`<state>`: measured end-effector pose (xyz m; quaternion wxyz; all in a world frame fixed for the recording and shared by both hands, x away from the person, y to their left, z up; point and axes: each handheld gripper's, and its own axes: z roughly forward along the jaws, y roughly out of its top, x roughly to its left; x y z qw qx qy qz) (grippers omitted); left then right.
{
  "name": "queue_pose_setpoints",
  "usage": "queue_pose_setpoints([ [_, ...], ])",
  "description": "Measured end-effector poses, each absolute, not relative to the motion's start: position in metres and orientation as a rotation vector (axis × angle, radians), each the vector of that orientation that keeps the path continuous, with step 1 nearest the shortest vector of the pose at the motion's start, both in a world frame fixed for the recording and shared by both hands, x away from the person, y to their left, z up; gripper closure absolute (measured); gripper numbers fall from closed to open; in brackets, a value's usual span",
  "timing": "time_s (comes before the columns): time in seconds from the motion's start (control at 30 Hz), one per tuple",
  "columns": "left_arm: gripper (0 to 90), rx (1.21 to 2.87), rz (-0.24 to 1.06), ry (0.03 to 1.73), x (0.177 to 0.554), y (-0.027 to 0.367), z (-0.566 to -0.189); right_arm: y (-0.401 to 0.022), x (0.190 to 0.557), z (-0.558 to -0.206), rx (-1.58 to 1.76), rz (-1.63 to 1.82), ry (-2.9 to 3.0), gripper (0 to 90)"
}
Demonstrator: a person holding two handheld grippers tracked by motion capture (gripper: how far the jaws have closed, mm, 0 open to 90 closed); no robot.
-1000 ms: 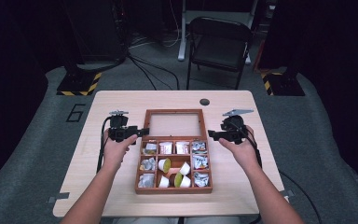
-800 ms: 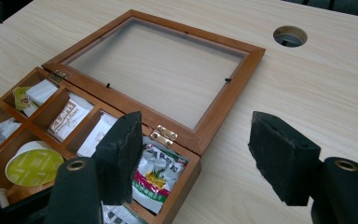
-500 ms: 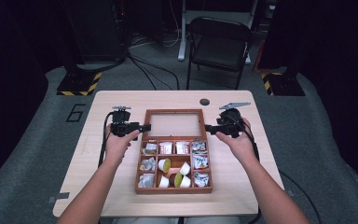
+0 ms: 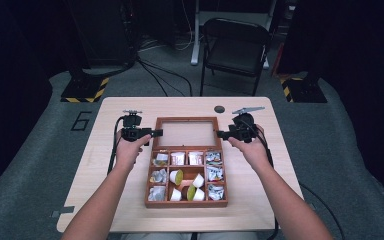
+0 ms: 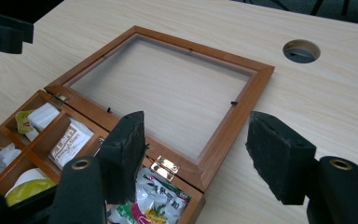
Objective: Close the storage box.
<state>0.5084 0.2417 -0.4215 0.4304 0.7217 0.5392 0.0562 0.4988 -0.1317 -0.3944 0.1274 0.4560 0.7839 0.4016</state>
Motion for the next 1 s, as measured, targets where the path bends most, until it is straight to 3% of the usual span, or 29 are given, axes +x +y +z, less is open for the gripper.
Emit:
queue_pose_setpoints([
  [1.0,33.7,1.85,0.116,1.431,0.531,0.235,-0.453,-0.113,0.532,-0.447,1.496,1.079,2.337,35.5],
])
